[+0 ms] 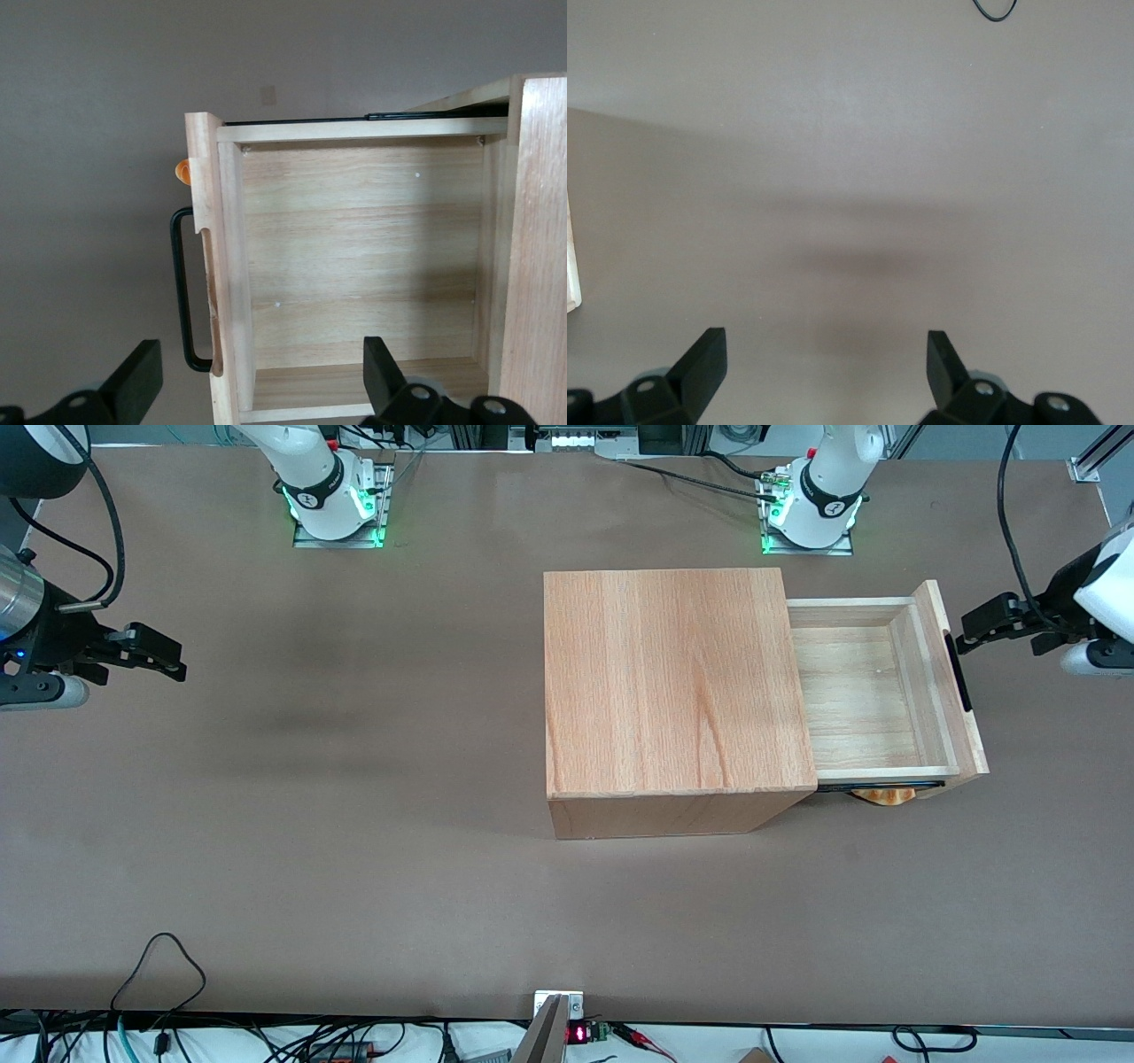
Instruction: Open top drawer with left arm
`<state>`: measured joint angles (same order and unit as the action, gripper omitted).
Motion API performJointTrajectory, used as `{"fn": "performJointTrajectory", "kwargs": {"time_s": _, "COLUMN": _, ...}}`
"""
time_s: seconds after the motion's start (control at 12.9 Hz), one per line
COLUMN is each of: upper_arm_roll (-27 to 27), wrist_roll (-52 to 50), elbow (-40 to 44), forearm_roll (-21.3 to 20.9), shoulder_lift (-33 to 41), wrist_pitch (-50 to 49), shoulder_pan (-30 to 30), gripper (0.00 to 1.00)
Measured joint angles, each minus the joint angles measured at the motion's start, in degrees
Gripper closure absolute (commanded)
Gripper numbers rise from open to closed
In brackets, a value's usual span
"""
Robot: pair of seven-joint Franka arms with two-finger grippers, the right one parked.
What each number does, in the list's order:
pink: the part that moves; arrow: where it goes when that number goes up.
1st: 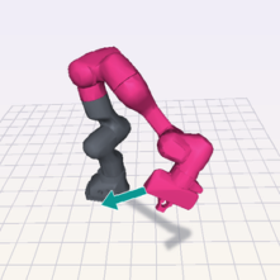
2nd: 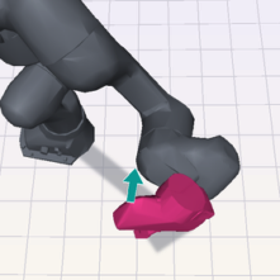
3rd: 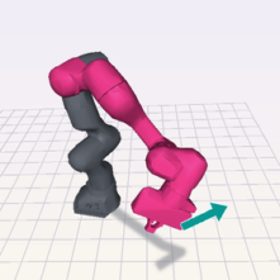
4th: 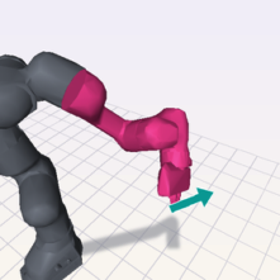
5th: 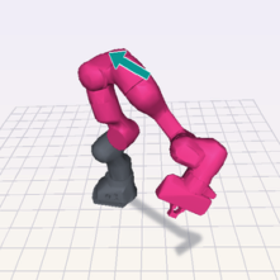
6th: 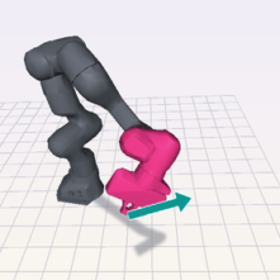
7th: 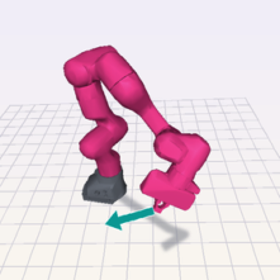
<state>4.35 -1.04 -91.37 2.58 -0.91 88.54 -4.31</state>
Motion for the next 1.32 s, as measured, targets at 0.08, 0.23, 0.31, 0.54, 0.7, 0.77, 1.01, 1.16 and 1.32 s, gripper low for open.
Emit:
{"fn": "performJointTrajectory", "kwargs": {"time_s": 0.08, "upper_arm_roll": 0.4, "wrist_roll": -0.1, "elbow": 0.0, "forearm_roll": 0.0, "shoulder_lift": -0.1, "wrist_pitch": 0.2, "shoulder_pan": 0.0, "gripper": 0.0}}
{"fn": "performJointTrajectory", "kwargs": {"time_s": 0.23, "upper_arm_roll": 0.5, "wrist_roll": -0.1, "elbow": 0.0, "forearm_roll": 0.0, "shoulder_lift": -0.1, "wrist_pitch": 0.5, "shoulder_pan": 0.0, "gripper": 0.0}}
{"fn": "performJointTrajectory", "kwargs": {"time_s": 0.31, "upper_arm_roll": 0.5, "wrist_roll": -0.1, "elbow": 0.0, "forearm_roll": 0.0, "shoulder_lift": -0.1, "wrist_pitch": 0.5, "shoulder_pan": -0.1, "gripper": 0.0}}
{"fn": "performJointTrajectory", "kwargs": {"time_s": 0.54, "upper_arm_roll": 0.5, "wrist_roll": -0.1, "elbow": 0.0, "forearm_roll": 0.0, "shoulder_lift": -0.1, "wrist_pitch": 0.6, "shoulder_pan": -0.1, "gripper": 0.0}}
{"fn": "performJointTrajectory", "kwargs": {"time_s": 0.7, "upper_arm_roll": 0.5, "wrist_roll": -0.2, "elbow": 0.0, "forearm_roll": 0.0, "shoulder_lift": -0.1, "wrist_pitch": 0.6, "shoulder_pan": -0.1, "gripper": 0.0}}
{"fn": "performJointTrajectory", "kwargs": {"time_s": 0.77, "upper_arm_roll": 0.5, "wrist_roll": -0.2, "elbow": 0.0, "forearm_roll": 0.0, "shoulder_lift": -0.1, "wrist_pitch": 0.7, "shoulder_pan": -0.1, "gripper": 0.0}}
{"fn": "performJointTrajectory", "kwargs": {"time_s": 1.01, "upper_arm_roll": 0.5, "wrist_roll": -0.2, "elbow": 0.0, "forearm_roll": 0.0, "shoulder_lift": -0.1, "wrist_pitch": 0.8, "shoulder_pan": -0.1, "gripper": 0.0}}
{"fn": "performJointTrajectory", "kwargs": {"time_s": 1.16, "upper_arm_roll": 0.5, "wrist_roll": -0.2, "elbow": 0.0, "forearm_roll": 0.0, "shoulder_lift": -0.1, "wrist_pitch": 0.8, "shoulder_pan": -0.1, "gripper": 0.0}}
{"fn": "performJointTrajectory", "kwargs": {"time_s": 1.32, "upper_arm_roll": 0.5, "wrist_roll": -0.2, "elbow": 0.0, "forearm_roll": 0.0, "shoulder_lift": -0.1, "wrist_pitch": 0.8, "shoulder_pan": -0.1, "gripper": 0.0}}
